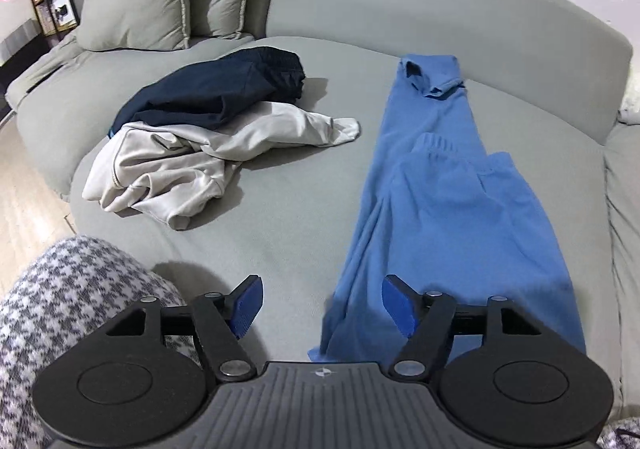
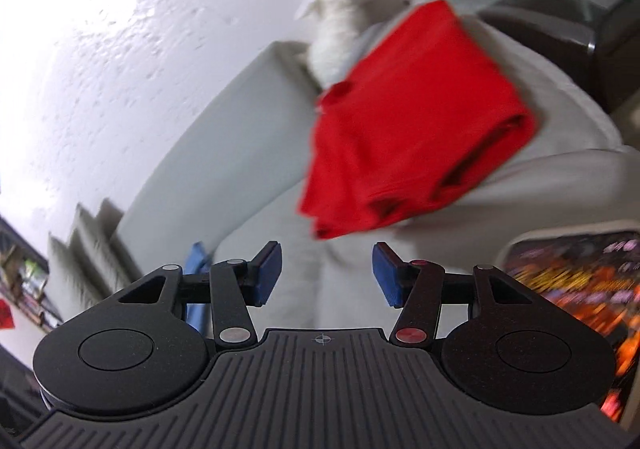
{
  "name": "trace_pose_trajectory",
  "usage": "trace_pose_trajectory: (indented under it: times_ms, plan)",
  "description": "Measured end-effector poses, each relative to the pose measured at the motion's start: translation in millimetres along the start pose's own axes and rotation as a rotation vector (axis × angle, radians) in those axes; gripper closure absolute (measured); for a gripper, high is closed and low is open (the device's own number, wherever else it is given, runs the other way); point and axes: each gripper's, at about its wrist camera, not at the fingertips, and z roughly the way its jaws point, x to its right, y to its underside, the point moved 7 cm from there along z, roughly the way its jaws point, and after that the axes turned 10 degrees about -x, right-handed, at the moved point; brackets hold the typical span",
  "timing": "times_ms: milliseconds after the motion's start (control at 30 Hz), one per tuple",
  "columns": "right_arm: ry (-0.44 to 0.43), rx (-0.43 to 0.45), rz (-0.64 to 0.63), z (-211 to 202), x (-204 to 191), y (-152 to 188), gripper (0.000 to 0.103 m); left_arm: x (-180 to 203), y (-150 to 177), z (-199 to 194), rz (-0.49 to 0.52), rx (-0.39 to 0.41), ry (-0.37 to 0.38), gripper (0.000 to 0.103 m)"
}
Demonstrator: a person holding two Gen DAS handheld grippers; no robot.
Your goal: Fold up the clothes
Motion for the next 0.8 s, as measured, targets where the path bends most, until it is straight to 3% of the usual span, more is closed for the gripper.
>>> trace_pose_trajectory:
  times_ms: [133, 200, 300, 400, 500, 600, 700, 800]
  plan:
    - [0.008, 0.031, -0.033, 3.3, -1.9, -17.0, 0.046, -5.0, -3.8, -0.3, -0.017, 0.010, -0.025, 0.035]
    - [-0.010, 0.075, -0.095, 0.4, -22.6, -27.1, 0.046, -7.1, -6.0, -1.5, -0.022, 0.021, -0.030, 0.035]
    - [-0.057, 0.066, -0.144, 2.6, -55.5, -25.6, 0.046, -5.9, -9.6, -2.7, -0.001, 0.040, -0.013, 0.034]
    - [-0.115, -0.002, -0.225, 18.4, -106.4, -7.1, 0.045, -3.3, -9.2, -1.8, 0.031, 0.045, 0.016, 0.035]
    - [-0.144, -0.099, -0.287, 37.0, -144.3, 19.8, 0.044, 2.4, -13.8, -1.8, 0.109, 0.098, 0.033, 0.036]
    - [-0.150, -0.187, -0.369, 60.6, -178.9, 48.8, 0.044, 22.2, -40.9, 3.9, 0.283, 0.199, 0.128, 0.036]
    - [-0.147, -0.254, -0.415, 83.5, -203.6, 70.2, 0.044, 37.7, -63.4, 16.1, 0.370, 0.224, 0.219, 0.035]
    - [-0.120, -0.329, -0.473, 112.4, -227.8, 97.7, 0.044, 45.0, -77.8, 31.9, 0.397, 0.231, 0.246, 0.036]
